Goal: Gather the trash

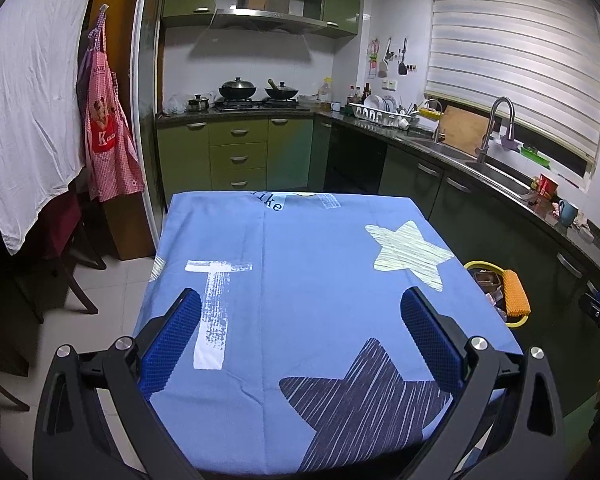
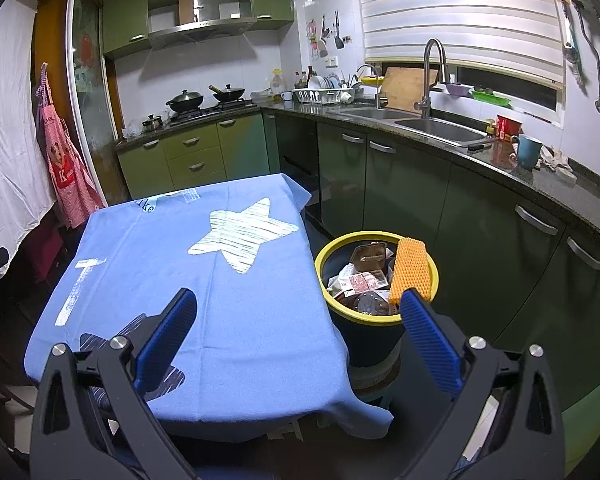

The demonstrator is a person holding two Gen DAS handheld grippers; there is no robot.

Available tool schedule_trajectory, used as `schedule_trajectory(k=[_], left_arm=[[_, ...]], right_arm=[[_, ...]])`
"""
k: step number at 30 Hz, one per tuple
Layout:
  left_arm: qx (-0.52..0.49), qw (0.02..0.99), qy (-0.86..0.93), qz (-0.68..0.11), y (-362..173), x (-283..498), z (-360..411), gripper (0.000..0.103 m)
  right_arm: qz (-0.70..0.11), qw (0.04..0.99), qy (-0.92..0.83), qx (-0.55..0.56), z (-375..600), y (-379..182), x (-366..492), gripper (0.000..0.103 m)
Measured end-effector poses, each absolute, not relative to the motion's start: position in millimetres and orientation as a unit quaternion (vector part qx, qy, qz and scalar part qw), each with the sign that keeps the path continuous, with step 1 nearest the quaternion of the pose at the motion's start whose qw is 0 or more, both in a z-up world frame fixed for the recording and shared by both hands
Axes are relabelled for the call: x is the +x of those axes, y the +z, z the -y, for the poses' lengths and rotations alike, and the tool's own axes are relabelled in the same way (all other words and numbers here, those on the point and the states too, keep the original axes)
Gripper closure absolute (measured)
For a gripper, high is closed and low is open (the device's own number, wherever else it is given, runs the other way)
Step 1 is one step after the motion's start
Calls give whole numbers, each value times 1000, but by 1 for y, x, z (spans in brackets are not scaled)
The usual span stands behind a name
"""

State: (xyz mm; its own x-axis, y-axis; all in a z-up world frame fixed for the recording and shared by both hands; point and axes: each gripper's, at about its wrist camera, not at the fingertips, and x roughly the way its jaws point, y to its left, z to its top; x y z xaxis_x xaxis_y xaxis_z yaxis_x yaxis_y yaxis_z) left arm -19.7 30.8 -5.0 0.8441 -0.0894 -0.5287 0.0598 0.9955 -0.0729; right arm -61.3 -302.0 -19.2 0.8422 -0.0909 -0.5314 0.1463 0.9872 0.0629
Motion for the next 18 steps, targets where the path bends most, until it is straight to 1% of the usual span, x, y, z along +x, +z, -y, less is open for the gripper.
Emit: schedule_trajectory(k=[18], left_arm=[[-22,959,-37,-281,-6,-17,-27,5]], right_arm=[[-275,958,-63,54,305,-22,-60,6]])
